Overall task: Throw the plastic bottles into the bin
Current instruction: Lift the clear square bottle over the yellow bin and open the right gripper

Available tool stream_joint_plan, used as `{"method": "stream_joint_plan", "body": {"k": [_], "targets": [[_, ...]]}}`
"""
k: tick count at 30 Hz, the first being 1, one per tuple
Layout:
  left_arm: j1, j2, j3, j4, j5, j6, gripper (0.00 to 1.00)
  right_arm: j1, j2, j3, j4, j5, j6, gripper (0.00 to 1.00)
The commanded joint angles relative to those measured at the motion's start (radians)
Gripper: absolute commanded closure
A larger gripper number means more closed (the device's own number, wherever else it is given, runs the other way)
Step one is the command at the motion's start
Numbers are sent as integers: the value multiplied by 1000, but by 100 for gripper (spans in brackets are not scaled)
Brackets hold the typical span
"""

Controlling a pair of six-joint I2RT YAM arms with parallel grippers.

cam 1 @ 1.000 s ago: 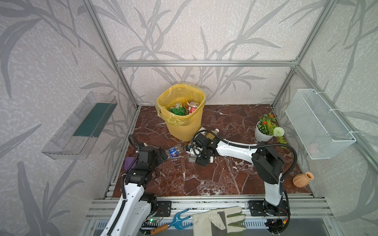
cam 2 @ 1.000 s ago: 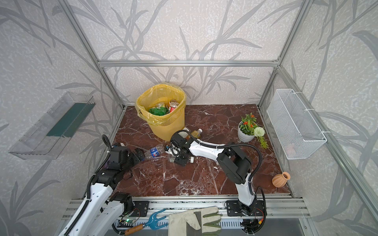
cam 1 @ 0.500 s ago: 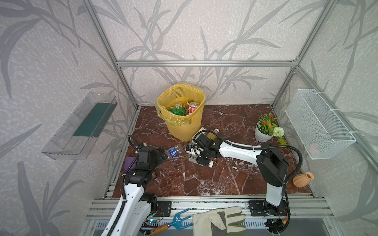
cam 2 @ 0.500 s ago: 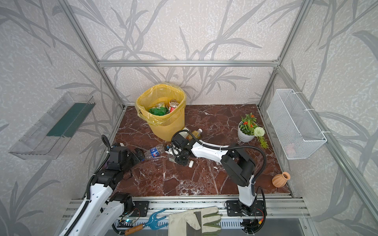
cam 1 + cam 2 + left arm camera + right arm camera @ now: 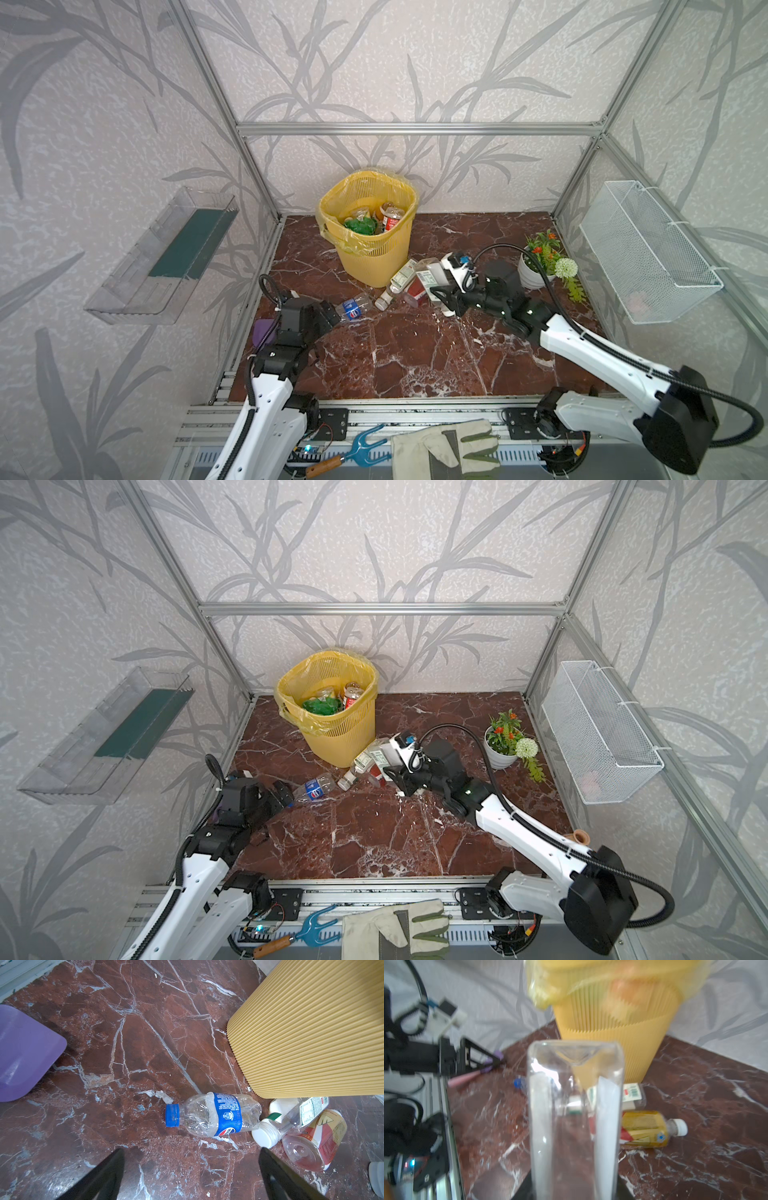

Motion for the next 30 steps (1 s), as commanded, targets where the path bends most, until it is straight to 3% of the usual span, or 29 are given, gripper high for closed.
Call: {"method": "stream_joint_plan", "body": {"k": [1,4,8,13,15,17,18,19,24,30], "targets": [[7,-4,21,-7,-9,9,1,-22,-60,-20,201,-27,149,67],[7,7,28,-1,-2,15,1,-43,-53,10,240,-25,192,67],[6,24,36,7,20,22,1,-64,77,178,275,-71,252,67],[7,60,62,-10,33,36,1,-63,397,606,231,-140,382,67],[5,77,85,-24,35,66,1,-57,557,856,121,-212,428,65],[6,89,101,-37,22,71,1,-50,706,1062,-46,-217,420,57],[6,92,108,-43,23,75,1,-51,743,1118,-79,-197,426,47],[5,94,114,-46,25,77,1,-56,761,1140,-92,-177,442,38],[6,87,114,-53,39,83,1,-95,780,1177,-86,-143,490,15],[4,66,129,-91,15,132,1,-134,667,1107,-64,-121,470,7]]}}
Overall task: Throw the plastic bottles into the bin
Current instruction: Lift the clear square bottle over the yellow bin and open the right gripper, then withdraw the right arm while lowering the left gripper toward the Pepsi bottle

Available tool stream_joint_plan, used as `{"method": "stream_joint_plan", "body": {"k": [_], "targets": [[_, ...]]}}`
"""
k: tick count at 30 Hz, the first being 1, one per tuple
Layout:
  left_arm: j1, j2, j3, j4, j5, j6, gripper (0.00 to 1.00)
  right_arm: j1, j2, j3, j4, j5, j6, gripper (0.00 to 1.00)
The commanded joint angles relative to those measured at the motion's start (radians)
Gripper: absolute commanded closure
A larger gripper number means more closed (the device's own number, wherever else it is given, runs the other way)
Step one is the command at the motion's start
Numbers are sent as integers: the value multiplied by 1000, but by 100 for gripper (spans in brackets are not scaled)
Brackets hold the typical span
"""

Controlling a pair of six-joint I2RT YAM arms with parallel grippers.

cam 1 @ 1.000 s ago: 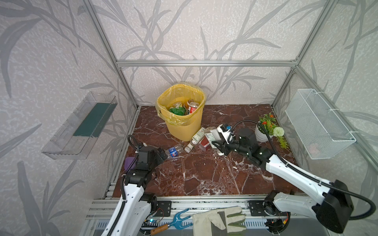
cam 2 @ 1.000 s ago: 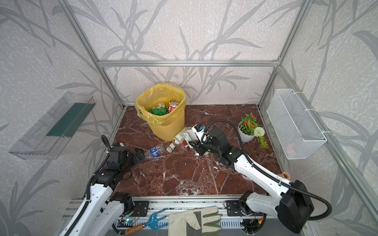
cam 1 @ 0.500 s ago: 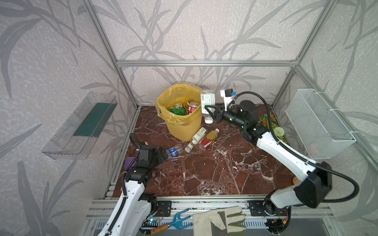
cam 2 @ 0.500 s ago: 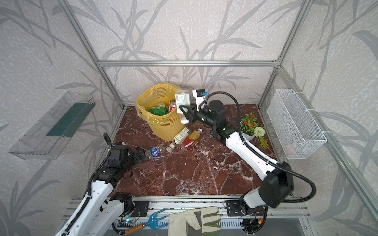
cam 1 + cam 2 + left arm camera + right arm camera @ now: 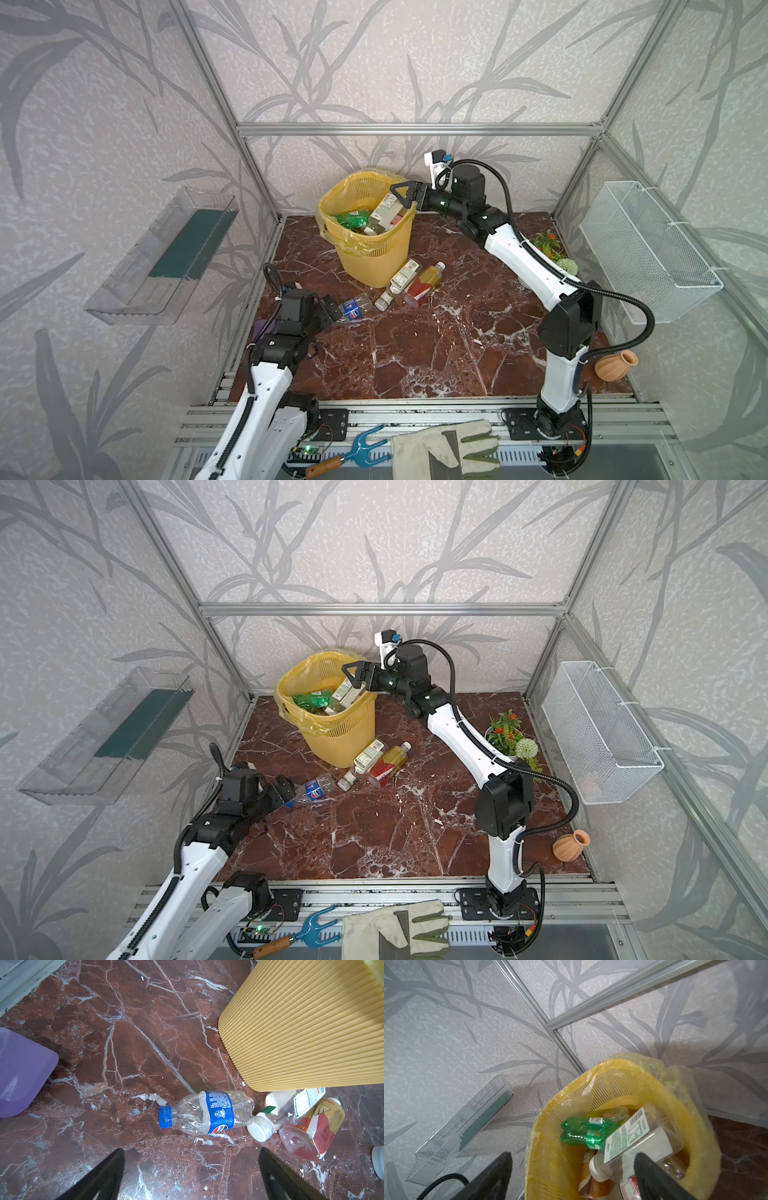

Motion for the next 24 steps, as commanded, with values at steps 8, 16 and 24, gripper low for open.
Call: {"method": "stream_joint_plan", "body": {"k": [8,16,24], "targets": [[-41,36,42,-20,5,107,1,-30,-486,-538,221,72,-100,4],[-216,239,122,-13,-109,214,1,-113,-775,-1047,286,161,-111,1],[-222,516,278,-88,-88,400,1,-283,-994,-1390,299,191,57,0]]}}
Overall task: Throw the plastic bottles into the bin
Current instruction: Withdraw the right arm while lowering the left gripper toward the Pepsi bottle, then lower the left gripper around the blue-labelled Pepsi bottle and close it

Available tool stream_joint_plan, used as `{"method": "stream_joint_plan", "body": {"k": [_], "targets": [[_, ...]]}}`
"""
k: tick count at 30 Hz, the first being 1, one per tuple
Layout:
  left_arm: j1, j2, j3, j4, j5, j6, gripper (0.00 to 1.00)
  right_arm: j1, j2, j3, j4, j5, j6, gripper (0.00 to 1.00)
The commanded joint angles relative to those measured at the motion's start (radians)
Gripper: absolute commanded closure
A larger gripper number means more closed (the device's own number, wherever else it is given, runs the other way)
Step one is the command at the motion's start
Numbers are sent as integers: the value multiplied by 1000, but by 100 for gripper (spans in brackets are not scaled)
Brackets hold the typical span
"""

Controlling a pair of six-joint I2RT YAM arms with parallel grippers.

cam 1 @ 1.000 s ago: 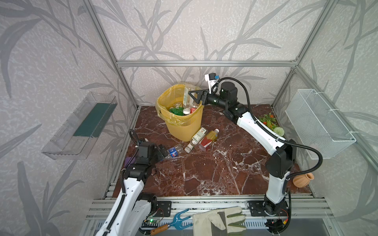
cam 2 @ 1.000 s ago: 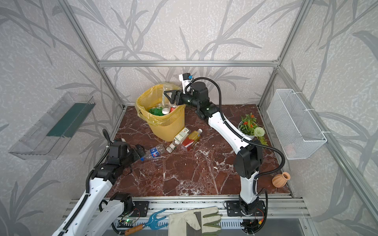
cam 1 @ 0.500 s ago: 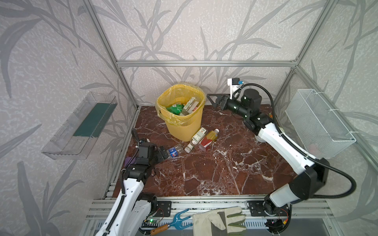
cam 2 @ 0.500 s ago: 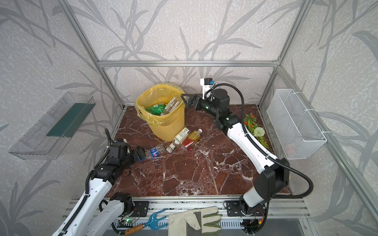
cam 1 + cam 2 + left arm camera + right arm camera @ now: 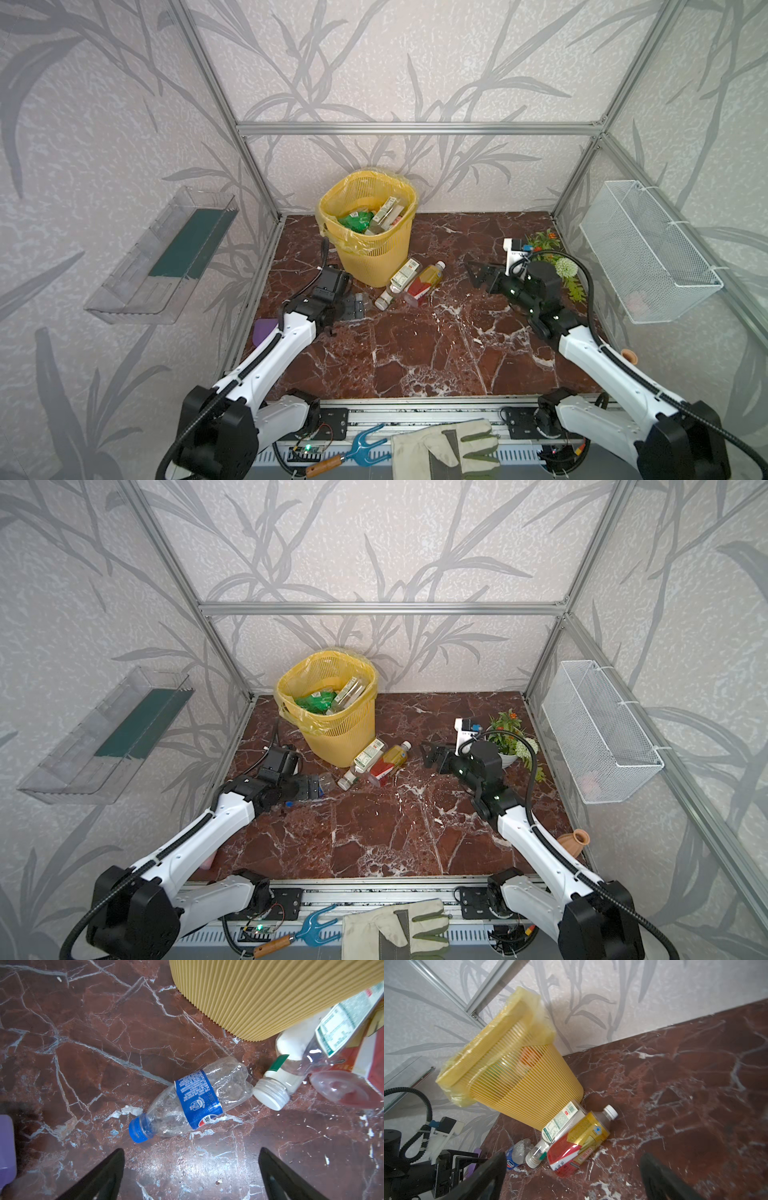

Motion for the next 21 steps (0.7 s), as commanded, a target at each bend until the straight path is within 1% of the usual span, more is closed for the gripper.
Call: {"method": "stream_joint_plan", "body": {"k": [1,2,5,8,11,15,18,21], "targets": [[-3,80,71,-72,-14,115,1,-70,-98,-69,46,8,74,0],[-3,90,74,-71,-5,128,1,-83,-118,-89,41,9,106,0],[-7,109,81,-74,-10,163,1,-120,-180,-125,7,22,108,1],[-19,110,74,-77,-61,193,1,-143,-199,-143,-3,19,109,1],[-36,95,37,-31,-91,212,1,-150,-184,-150,13,10,121,1],[-42,94,-20,62,-90,221,1,-150,-136,-150,59,-16,136,1],[-42,129,-16,83,-92,225,1,-152,-111,-145,79,-32,144,1],[-42,151,-20,115,-70,224,1,-152,-104,-141,82,-41,145,1]]}}
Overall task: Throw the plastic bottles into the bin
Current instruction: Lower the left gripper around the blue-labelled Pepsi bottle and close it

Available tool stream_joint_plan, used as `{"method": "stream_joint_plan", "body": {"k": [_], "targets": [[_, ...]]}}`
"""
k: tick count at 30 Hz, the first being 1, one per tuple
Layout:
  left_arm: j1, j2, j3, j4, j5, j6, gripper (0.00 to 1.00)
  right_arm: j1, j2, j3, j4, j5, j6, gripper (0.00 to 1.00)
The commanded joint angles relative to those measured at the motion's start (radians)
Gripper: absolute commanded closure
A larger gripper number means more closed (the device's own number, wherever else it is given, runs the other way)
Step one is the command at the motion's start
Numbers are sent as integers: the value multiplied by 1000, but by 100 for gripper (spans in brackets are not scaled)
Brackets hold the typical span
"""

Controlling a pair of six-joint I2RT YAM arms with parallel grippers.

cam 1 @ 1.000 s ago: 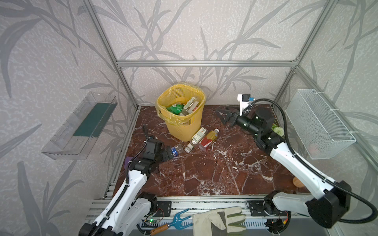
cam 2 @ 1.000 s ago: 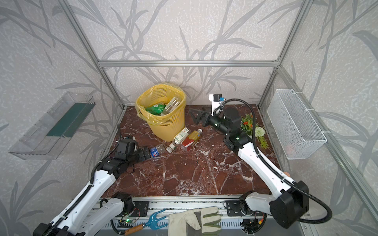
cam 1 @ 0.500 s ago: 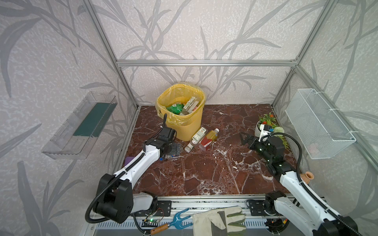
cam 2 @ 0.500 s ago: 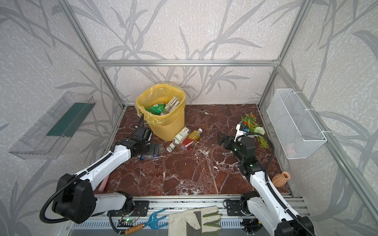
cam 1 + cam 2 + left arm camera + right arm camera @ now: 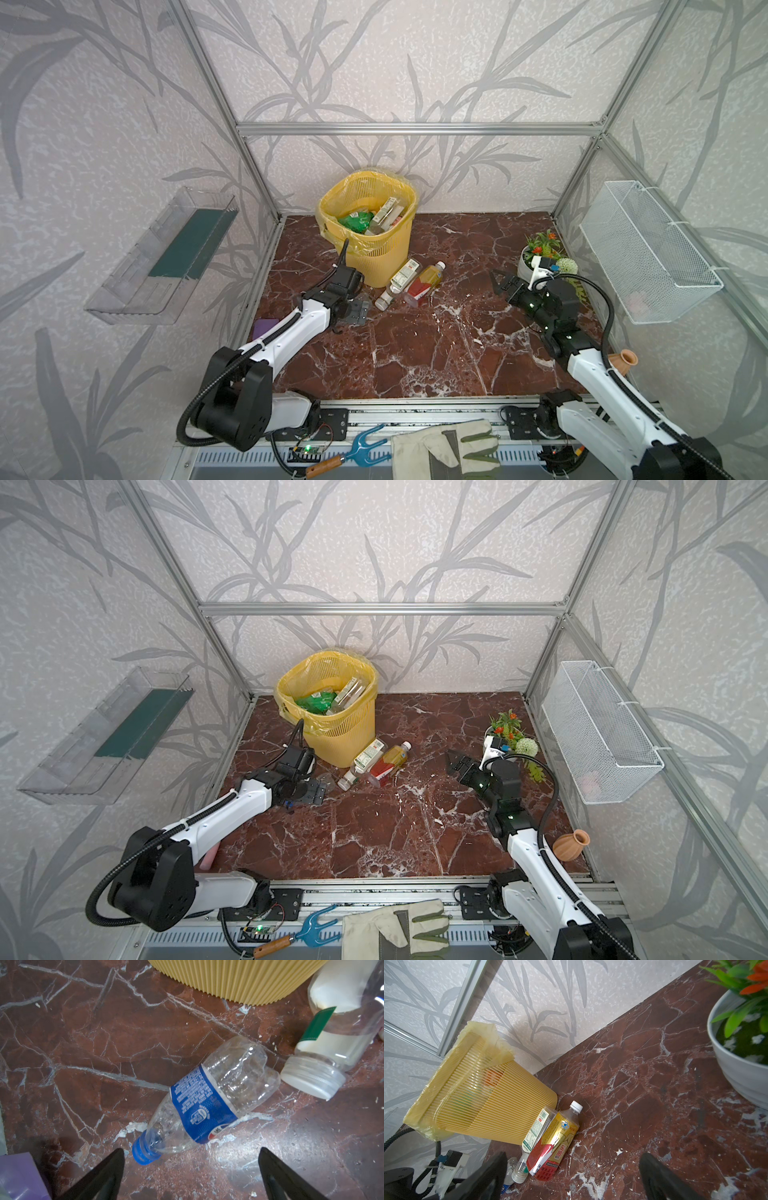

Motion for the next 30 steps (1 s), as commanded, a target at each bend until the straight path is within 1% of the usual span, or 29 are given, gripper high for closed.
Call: {"method": "stream_joint_plan", "body": {"k": [1,6,10,12,16,17,20,23,30], "targets": [[-2,25,-6,58,10,27,1,-5,-1,2,48,-23,9,1],[-2,95,9,66,55,27,1,-8,-23,-1,21,-20,0,1],[-2,143,39,45,51,16,1,-19,-43,-1,5,-20,-2,1],[-1,158,48,43,84,24,2,-27,-51,-1,-1,-22,-3,1],[-1,197,85,16,213,17,10,-43,-56,-1,-3,-32,7,1],[-3,207,100,-7,236,30,14,-47,-60,-1,-5,-38,7,1],[-1,229,127,-66,250,36,16,-56,-80,-7,-21,-23,7,1],[-2,228,143,-101,275,23,20,-67,-96,-13,-24,-19,15,1],[-7,159,127,-165,354,14,23,-78,-96,-10,-18,-27,19,1]]}}
